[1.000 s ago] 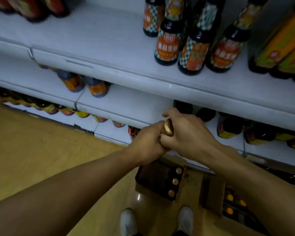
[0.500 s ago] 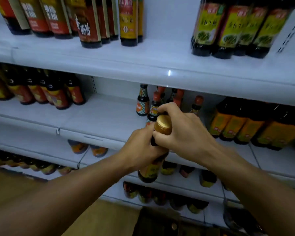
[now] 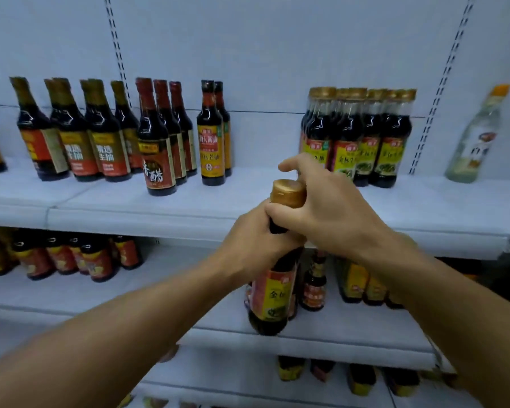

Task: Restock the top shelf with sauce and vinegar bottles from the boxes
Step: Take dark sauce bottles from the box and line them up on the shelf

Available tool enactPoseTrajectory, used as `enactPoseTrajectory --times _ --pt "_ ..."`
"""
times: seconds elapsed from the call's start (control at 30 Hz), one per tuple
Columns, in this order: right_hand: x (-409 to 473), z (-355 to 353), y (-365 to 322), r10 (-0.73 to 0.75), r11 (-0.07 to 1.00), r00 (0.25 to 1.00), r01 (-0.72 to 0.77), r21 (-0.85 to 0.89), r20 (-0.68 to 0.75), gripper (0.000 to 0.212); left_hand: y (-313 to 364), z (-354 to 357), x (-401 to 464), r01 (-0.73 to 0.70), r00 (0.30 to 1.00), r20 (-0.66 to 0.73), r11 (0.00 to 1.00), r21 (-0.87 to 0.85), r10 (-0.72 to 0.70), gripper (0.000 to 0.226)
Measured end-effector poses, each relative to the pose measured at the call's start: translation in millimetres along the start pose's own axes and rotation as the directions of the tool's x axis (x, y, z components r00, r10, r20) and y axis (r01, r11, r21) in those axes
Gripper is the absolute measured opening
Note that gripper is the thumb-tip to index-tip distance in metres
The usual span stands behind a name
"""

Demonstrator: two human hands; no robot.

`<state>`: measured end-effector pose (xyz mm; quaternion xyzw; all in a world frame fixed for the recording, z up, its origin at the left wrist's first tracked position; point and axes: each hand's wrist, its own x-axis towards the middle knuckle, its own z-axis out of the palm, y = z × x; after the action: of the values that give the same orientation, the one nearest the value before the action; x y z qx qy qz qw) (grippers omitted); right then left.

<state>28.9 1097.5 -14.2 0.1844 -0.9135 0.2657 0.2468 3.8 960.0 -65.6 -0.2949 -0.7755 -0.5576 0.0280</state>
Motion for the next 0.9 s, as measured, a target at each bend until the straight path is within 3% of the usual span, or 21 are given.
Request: enactPoseTrajectory --times 0.3,0.53,0.63,0.77,0.83,0.9 --pt "44.4 -48.3 14.1 0.012 0.998 0.985 -0.002 0.058 -0.172 0.053 53.7 -3.1 66.1 -0.085 0.996 0.000 0.994 -0.066 0.085 0.012" --pt "65.4 -69.0 72.8 0.072 0.918 0.979 0.009 0.396 -0.188 0.050 84.6 8.0 126.5 -0.055 0.998 -0.031 0.988 -0.147 0.051 0.020" --pt "66.9 -74.7 94.9 0.070 0.853 0.985 0.022 0.521 -0.155 0.039 88.8 12.4 150.6 -0.048 0.998 -0.047 0.993 -0.110 0.044 0.021" --pt "63.6 -79.8 127.3 0.102 0.809 0.993 -0.053 0.585 -0.052 0.071 84.3 21.4 176.7 -0.027 0.994 -0.110 0.993 -0.116 0.014 0.007" --pt "61.3 -76.1 142.4 0.119 0.805 0.990 -0.140 0.576 0.075 0.072 82.2 26.0 188.2 -0.010 0.992 -0.126 0.994 -0.113 -0.004 0.025" --pt "59.5 -68.6 157.0 0.128 0.781 0.970 -0.228 0.581 0.208 0.060 83.5 33.2 198.7 -0.016 0.993 -0.115 0.993 -0.118 0.003 0.041"
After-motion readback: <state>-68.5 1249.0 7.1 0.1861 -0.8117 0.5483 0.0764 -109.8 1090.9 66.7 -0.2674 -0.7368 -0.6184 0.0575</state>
